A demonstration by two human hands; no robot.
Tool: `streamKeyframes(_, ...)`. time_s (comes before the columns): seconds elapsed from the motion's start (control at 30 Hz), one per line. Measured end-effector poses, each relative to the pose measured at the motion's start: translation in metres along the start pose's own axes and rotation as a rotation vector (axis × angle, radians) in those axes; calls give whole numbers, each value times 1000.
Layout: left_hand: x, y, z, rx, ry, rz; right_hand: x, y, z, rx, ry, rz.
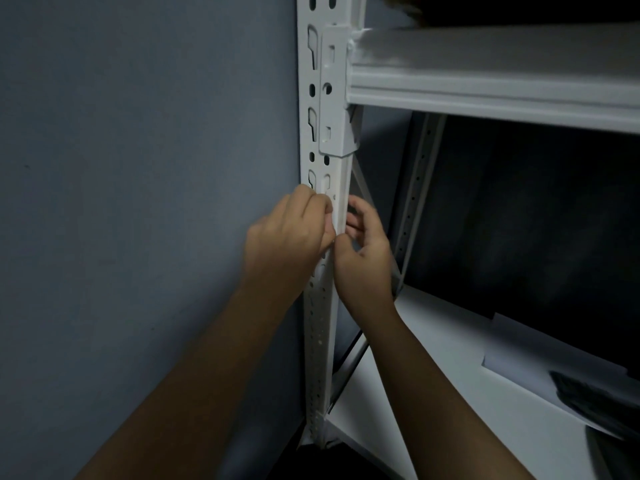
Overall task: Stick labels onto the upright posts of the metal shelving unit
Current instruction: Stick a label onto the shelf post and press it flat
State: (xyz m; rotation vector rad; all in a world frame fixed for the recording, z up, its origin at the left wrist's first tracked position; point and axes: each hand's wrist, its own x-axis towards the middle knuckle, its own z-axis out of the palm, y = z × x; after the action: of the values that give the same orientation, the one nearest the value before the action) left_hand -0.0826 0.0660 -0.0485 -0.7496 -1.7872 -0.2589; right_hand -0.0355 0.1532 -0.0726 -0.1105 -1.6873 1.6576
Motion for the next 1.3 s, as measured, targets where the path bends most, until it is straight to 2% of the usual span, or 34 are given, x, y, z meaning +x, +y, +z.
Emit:
streamKeyframes(0.53, -3, 10, -2, -244, -113, -222, 0, 0, -1, 23, -28, 8)
streamKeyframes(0.73, -10, 9, -7, -398, -264, -301, 0, 2, 0, 40, -18, 12)
streamKeyframes(0.87, -12, 12, -15, -467, -290, -380, -1, 0, -3, 56, -52, 13)
streamKeyframes(0.93, -12, 12, -20, -550, -300, -505, -3, -4, -8, 90, -102, 25)
streamKeyframes(1.0, -14, 11, -22, -647, -321, -571, -9, -5, -14, 14, -98, 8)
streamKeyframes(1.1, -14, 10, -26, -817, -325, -640, -19, -5, -21, -285, 31, -178)
streamKeyframes(1.23, -8, 16, -44, -1231, -385, -894, -31, -11, -25, -312, -44, -342)
streamKeyframes(1.3, -6, 15, -52, -1323, -443, -927, -35, -14, -27, -326, -59, -392)
